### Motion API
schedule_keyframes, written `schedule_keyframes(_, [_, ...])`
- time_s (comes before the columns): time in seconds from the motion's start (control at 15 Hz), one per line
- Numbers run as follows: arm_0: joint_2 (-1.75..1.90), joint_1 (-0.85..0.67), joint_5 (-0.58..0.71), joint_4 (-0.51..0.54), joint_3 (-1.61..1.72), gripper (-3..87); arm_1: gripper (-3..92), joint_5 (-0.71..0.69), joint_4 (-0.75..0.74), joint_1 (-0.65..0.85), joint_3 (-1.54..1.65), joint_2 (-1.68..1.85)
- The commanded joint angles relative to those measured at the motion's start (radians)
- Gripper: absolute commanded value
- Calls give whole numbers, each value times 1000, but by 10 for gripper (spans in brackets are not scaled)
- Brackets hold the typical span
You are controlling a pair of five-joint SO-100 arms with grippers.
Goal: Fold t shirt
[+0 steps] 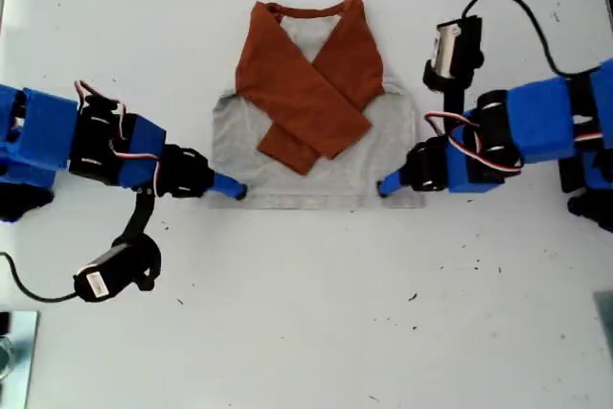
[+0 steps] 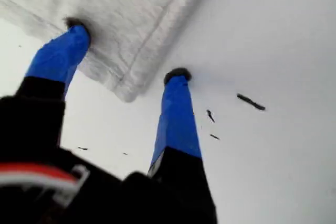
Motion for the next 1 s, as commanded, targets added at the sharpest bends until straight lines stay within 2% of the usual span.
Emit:
schedule_keyframes(0.0, [-147, -35, 28, 54, -121, -3, 35, 8, -110, 3, 5, -91])
schedule_keyframes(0.07, [-199, -18, 25, 101, -193, -3, 32, 0, -161, -9, 25, -89])
schedule_keyframes(0.13, [-206, 11, 23, 94, -232, -3, 32, 0, -164, -25, 28, -66])
schedule_keyframes(0.4, [-202, 169, 54, 107, -434, -3, 31, -2, -100, -132, 67, 158])
schedule_keyframes(0.73, [-215, 448, -77, 112, -540, -3, 30, 216, 5, -462, 14, 316])
schedule_keyframes(0.8, [-219, 456, -80, 114, -540, -3, 30, 189, 23, -453, -26, 313])
schedule_keyframes(0.93, [-184, 402, -46, 118, -540, -3, 30, 49, 26, -319, -87, 319])
